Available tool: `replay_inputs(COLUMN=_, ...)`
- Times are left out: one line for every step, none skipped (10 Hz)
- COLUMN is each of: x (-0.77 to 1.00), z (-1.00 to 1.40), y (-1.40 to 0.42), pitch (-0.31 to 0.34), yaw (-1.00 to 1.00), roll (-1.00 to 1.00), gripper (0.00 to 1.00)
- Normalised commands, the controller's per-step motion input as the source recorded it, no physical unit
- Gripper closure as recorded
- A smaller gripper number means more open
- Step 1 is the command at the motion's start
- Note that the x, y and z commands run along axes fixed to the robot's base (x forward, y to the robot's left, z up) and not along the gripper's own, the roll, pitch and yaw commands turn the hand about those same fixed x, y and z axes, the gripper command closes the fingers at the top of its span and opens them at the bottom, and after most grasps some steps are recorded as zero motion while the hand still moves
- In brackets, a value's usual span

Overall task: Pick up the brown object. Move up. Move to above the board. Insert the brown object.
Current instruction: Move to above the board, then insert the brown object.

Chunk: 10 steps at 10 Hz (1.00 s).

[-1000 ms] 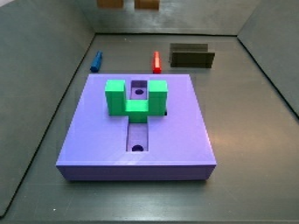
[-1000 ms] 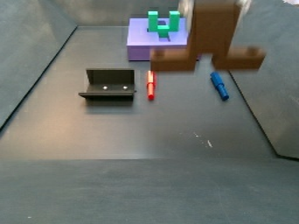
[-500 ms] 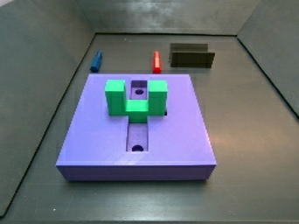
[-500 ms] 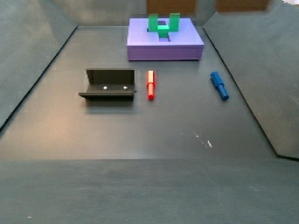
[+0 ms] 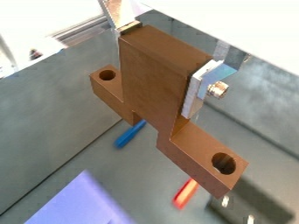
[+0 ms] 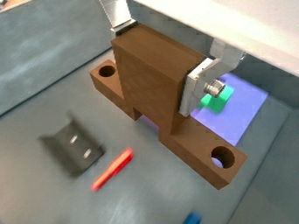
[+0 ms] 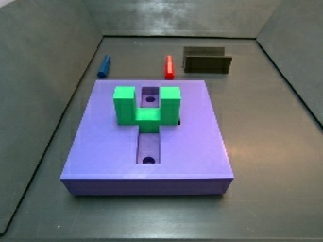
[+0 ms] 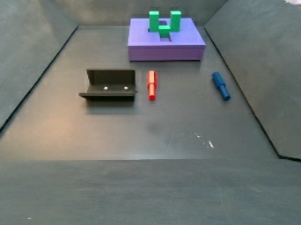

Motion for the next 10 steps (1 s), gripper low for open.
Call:
replay_inputs(x=0.23, z=0.17, y=-1.4, pitch=0.12, yaw=0.0, roll=-0.01, gripper=1.0)
replay_inputs(x=0.27, z=0.18, y=-1.4, pitch=0.16, yaw=0.01, roll=-0.01, gripper=1.0)
replay_inputs(x=0.28, z=0.19, y=-1.4, pitch=0.163, yaw=0.01, roll=0.01, gripper=1.0)
replay_inputs(x=0.33, z=0.19, y=-1.4, pitch=0.167, yaw=0.01, roll=0.01, gripper=1.0)
replay_inputs(x=0.21, z=0.11, y=-0.74, pitch=0.166, yaw=0.01, roll=0.01, gripper=1.0)
replay_inputs(x=0.14, z=0.07, y=-0.37, pitch=0.157, yaw=0.01, roll=0.02, gripper=1.0)
replay_inputs(x=0.0, z=-0.01, y=0.0, pitch=0.0, yaw=0.0, roll=-0.02, gripper=1.0)
replay_inputs(x=0.0, z=-0.24, y=0.05, pitch=-0.05, yaw=0.0, roll=-0.01, gripper=1.0)
replay_inputs(x=0.09, z=-0.28, y=0.0, pitch=-0.011, yaw=0.31, roll=0.0, gripper=1.0)
replay_inputs(x=0.09, z=-0.33, y=0.0, pitch=-0.019, yaw=0.3, roll=0.0, gripper=1.0)
